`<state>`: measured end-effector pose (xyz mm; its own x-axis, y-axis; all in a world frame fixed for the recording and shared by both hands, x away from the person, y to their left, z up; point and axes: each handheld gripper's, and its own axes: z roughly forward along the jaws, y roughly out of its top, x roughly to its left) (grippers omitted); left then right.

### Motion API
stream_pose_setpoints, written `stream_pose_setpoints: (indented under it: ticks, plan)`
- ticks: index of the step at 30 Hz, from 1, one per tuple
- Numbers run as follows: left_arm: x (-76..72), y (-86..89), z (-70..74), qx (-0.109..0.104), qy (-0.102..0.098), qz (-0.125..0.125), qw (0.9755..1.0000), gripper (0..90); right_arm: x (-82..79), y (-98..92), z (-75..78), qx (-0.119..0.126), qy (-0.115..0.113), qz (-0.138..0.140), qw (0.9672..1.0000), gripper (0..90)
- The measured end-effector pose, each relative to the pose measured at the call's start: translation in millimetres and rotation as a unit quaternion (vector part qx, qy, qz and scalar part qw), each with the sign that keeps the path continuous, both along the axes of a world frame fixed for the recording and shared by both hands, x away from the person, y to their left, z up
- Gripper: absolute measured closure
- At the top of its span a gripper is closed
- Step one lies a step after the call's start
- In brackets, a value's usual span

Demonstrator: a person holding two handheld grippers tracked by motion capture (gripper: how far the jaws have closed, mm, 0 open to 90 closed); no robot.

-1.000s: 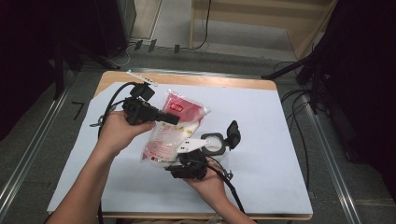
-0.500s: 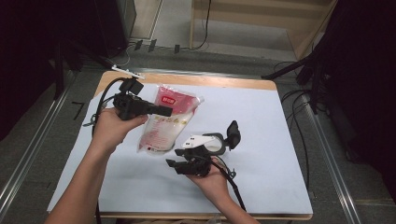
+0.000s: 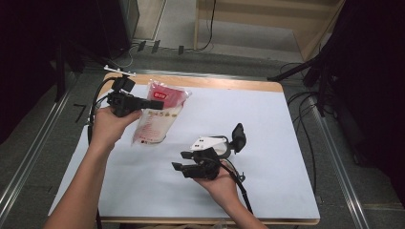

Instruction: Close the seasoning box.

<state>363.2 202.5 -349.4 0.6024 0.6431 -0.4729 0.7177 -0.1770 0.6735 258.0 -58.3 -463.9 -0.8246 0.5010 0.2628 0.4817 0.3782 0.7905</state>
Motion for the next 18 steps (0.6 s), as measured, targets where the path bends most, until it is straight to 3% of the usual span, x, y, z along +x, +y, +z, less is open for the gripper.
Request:
stream_pose_setpoints:
  ticks: [10,12,16,18]
  plan:
    - [16.7,-6.4,-28.1,0.01,-0.033,-0.005,0.9994,88.6,1.4,-13.4,1.9,-0.002,0.007,-0.012,0.9999,49.2]
    - [16.8,-6.6,-33.5,0.01,-0.028,-0.002,0.9995,88.4,0.9,-14.8,3.4,-0.003,0.006,-0.012,0.9999,48.9]
    - [14.5,-2.3,-38.5,-0.002,-0.042,-0.01,0.9991,88.2,-1.3,-17.1,5.3,-0.007,0.004,-0.009,0.9999,48.8]
    - [13.1,0.6,-39.0,-0.007,-0.038,-0.009,0.9992,87.7,-1.8,-18.7,6.5,-0.007,-0.002,-0.008,0.9999,48.9]
